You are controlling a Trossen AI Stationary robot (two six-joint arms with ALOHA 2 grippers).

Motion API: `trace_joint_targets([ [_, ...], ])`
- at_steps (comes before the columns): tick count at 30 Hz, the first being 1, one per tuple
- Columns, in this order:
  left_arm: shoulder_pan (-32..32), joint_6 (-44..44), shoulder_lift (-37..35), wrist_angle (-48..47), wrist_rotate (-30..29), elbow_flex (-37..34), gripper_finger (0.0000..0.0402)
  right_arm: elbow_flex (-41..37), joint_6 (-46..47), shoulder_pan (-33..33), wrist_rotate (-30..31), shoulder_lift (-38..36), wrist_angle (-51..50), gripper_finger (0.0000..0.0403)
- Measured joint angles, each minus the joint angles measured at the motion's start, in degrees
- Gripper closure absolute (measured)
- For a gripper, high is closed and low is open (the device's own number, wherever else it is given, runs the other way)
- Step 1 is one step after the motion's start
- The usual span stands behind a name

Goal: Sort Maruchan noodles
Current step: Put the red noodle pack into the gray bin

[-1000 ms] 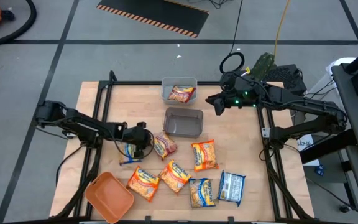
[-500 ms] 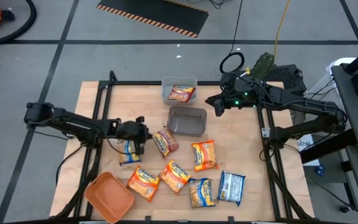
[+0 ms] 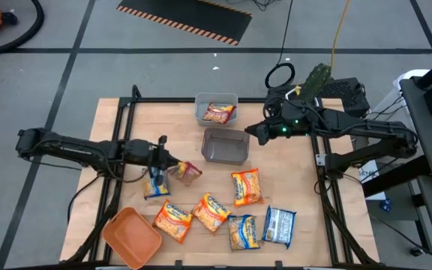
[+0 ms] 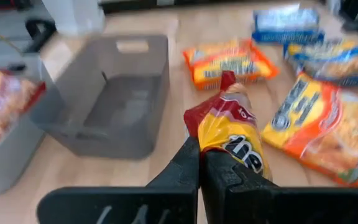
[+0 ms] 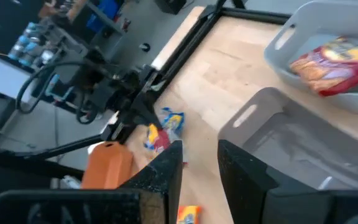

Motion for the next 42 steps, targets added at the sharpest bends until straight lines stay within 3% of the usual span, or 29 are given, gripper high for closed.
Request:
trace_joint_targets([
  [9, 0.0, 0.6, -2.8, -3.5, -2.2, 4.7, 0.0399, 0.0, 1.0, 3.7, 2.8, 3.4, 6.0, 0.0296],
  [19, 1.6, 1.5, -0.4, -3.4, -3.8, 10.6, 0.0399, 0.8, -3.5, 6.9, 2.7, 12.2, 23.8, 0.018],
  [25, 2.1, 1.7, 1.7, -3.3, -4.6, 14.3, 0.0399, 10.5, -6.4, 8.1, 2.4, 18.8, 18.8, 0.0155],
  [32, 2.1, 2.7, 6.0, -2.3, -5.1, 17.9, 0.0399, 29.4, -19.7, 6.9, -2.7, 27.0, -1.0, 0.0154],
  [36, 2.1, 4.2, 8.7, -2.3, -5.2, 19.2, 0.0399, 32.4, -26.5, 5.3, -4.4, 28.8, -5.8, 0.0154],
  [42, 1.8, 4.4, 11.6, 3.4, -5.2, 19.6, 0.0399, 32.4, -28.7, 3.6, -8.0, 30.3, -11.3, 0.0133],
])
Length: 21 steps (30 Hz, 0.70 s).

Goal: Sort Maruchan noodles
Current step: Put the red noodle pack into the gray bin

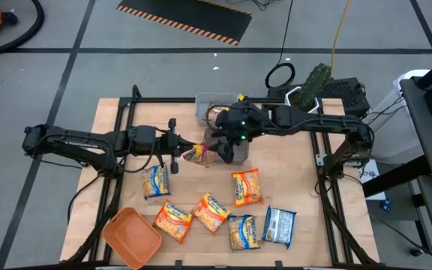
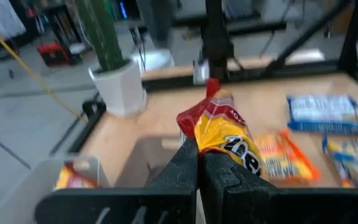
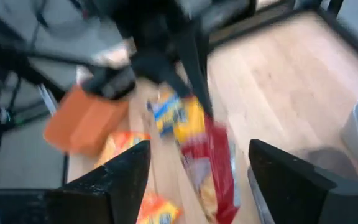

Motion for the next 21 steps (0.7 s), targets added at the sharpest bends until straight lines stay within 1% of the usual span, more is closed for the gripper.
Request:
trace_joint_targets([
  [2, 0.0, 0.1, 0.5, 1.4, 0.0, 0.0, 0.0399, 0.0, -0.8, 0.0, -0.5, 0.7, -0.9, 0.012],
  [5, 0.0, 0.2, 0.6, 2.6, 0.0, 0.0, 0.0399, -0.9, -1.0, 0.0, -2.8, 0.9, -2.4, 0.0103],
  [8, 0.0, 0.9, 0.5, 2.5, 0.0, 0.0, 0.0399, -2.8, 0.4, 0.0, -2.9, 1.1, -1.6, 0.0097],
  [10, 0.0, 0.8, 0.5, 2.7, 0.0, 0.0, 0.0399, -4.4, 0.5, -0.1, -3.0, 1.2, -1.2, 0.0098],
  [16, -0.3, -1.1, 0.5, 3.9, 0.1, 0.0, 0.0399, -10.4, 0.2, -0.2, -3.0, 1.2, 9.6, 0.0113],
  [21, -0.4, -1.2, 0.5, 4.0, 0.1, 0.0, 0.0399, -12.5, -1.5, -0.7, -3.3, 1.2, 11.6, 0.013],
])
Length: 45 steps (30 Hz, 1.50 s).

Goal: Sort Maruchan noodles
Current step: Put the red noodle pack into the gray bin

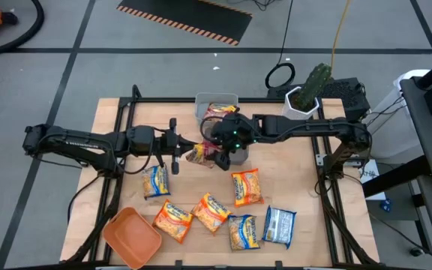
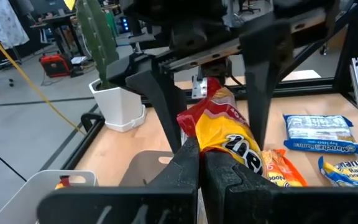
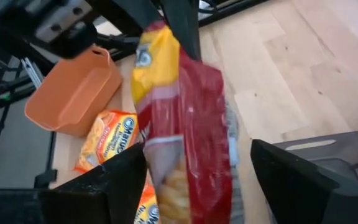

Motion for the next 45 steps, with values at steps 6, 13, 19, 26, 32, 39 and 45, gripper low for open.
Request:
trace_joint_targets([
  [6, 0.0, 1.2, 0.0, -0.2, 0.0, 0.0, 0.0399, -3.1, -1.2, -1.1, -4.4, 0.0, 1.4, 0.0186],
  [13, 0.0, 0.3, -0.1, 0.0, -0.6, -0.1, 0.0399, -3.5, 0.0, -1.0, -6.2, 0.0, 3.9, 0.0262],
  [19, -0.1, -4.1, -0.1, 0.3, -1.5, -0.1, 0.0394, -3.5, 3.2, -0.9, -6.2, -0.2, 5.3, 0.0253],
  [26, 0.0, -10.6, -1.4, 0.1, -5.5, -0.1, 0.0304, -3.5, 1.9, -1.9, -6.1, -1.0, 5.7, 0.0258],
  [32, -0.2, -14.9, -4.8, -2.0, -17.0, -0.1, 0.0212, -3.5, -0.2, -6.0, -8.3, -0.9, 4.4, 0.0265],
  [39, 1.8, -16.8, -7.9, -3.5, -24.7, -0.1, 0.0175, -3.5, -2.0, -13.2, -10.9, -1.4, 3.2, 0.0258],
  [45, 3.9, -27.4, -8.7, -8.5, -30.1, -0.1, 0.0174, -3.5, 1.6, -20.5, -11.4, -1.9, 3.2, 0.026],
])
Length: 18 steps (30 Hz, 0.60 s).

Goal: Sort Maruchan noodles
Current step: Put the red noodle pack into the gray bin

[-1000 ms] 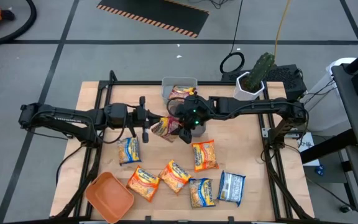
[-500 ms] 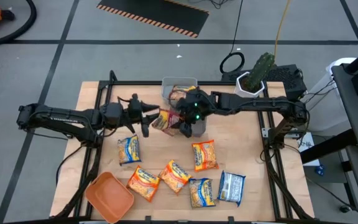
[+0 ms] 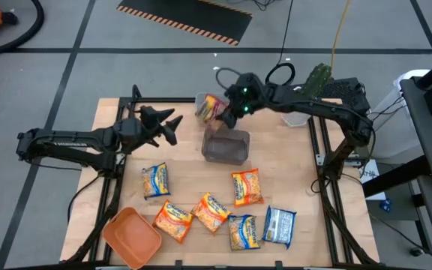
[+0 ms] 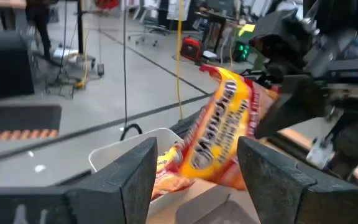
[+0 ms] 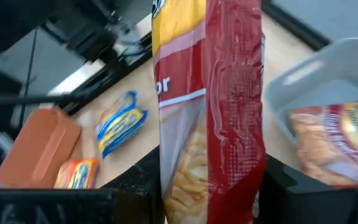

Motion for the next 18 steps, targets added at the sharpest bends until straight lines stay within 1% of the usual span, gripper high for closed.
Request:
trace_joint_targets([
  [5, 1.2, -8.0, 0.3, -5.0, 0.0, 0.0, 0.0174, 0.0, 1.5, -4.5, -0.2, 0.0, 2.5, 0.0257],
  [8, 1.5, -9.5, 0.8, -8.2, 0.1, 0.0, 0.0174, 0.0, 1.5, -6.5, 0.0, 0.0, 4.8, 0.0258],
  [10, 1.7, -9.6, 1.2, -9.6, 0.3, 0.0, 0.0174, 0.0, 2.5, -7.4, 1.1, 0.5, 6.5, 0.0258],
  [14, 1.7, -10.8, 2.4, -10.8, 0.3, 0.0, 0.0174, -1.4, 8.4, -8.9, 1.4, 1.6, 10.5, 0.0256],
  [18, 2.3, -12.1, 4.2, -10.6, 0.3, 0.0, 0.0174, -6.1, 16.6, -9.1, 1.4, 1.9, 17.9, 0.0256],
])
